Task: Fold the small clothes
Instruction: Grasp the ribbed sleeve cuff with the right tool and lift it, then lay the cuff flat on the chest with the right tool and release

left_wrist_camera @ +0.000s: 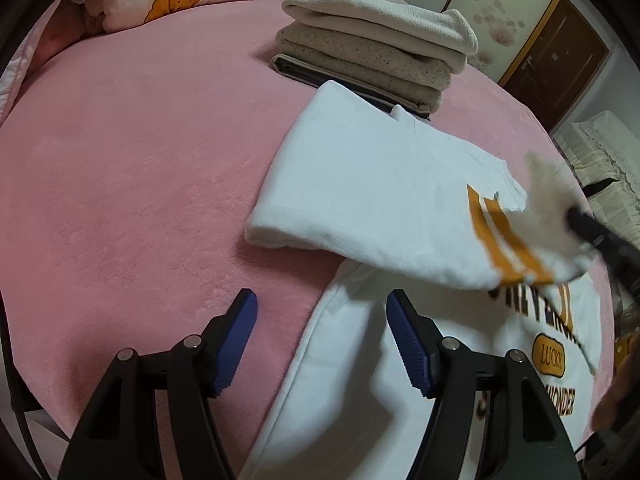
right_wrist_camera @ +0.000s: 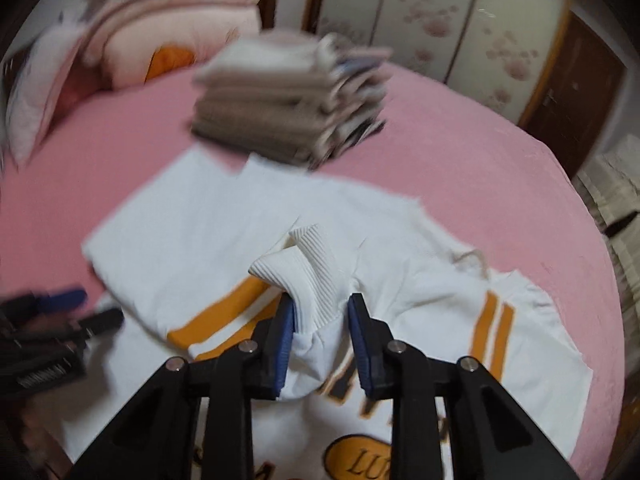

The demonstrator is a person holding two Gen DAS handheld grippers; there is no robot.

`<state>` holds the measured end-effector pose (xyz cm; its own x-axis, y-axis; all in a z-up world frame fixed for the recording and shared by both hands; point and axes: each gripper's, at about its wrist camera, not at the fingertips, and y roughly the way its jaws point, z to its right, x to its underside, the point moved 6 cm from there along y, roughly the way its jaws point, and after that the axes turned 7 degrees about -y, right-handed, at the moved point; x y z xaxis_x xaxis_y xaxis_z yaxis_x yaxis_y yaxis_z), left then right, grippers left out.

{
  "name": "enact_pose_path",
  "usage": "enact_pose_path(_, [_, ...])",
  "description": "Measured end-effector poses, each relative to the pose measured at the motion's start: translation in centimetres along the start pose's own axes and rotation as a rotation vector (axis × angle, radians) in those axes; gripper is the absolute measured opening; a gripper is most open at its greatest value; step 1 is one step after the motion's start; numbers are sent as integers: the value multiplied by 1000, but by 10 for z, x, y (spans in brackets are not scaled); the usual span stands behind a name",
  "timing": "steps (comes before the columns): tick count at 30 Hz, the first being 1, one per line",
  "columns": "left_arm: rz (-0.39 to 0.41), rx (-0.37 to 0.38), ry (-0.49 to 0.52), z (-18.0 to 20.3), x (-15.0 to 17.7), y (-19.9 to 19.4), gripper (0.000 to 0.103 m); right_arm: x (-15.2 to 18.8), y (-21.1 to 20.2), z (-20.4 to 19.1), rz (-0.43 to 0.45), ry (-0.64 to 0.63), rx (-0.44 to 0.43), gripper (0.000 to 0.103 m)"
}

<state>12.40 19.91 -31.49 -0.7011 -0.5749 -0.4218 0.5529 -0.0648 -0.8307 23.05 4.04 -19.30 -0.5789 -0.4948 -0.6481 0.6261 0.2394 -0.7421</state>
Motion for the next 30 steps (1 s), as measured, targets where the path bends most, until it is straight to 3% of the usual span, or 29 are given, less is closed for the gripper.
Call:
enact_pose_path(6, [19, 0, -31, 13, -10, 11, 66, -32, -46, 63, 184, 152, -3, 27])
enact_pose_path(11, [18, -80, -24, 19, -13, 25, 66, -10, -48, 122, 217, 312, 13, 28])
enact_pose_path(15, [21, -118, 5, 22, -11, 29, 66, 47, -22, 172, 119, 510, 40, 31])
enact_pose_path(18, [25, -134, 26, 23, -9, 30, 66, 107, 6, 202, -48, 709, -5, 35])
enact_pose_path(21, [29, -142, 41, 23, -8, 30, 66, 147, 11, 219, -93, 859, -61, 35])
enact_pose_path(24, [31, -157, 58, 24, -6, 30, 66, 156, 7, 226, -93, 885, -72, 35])
enact_pose_path(30, [34, -177, 69, 25, -4, 31, 67, 139, 16, 235, -117, 833, -91, 40])
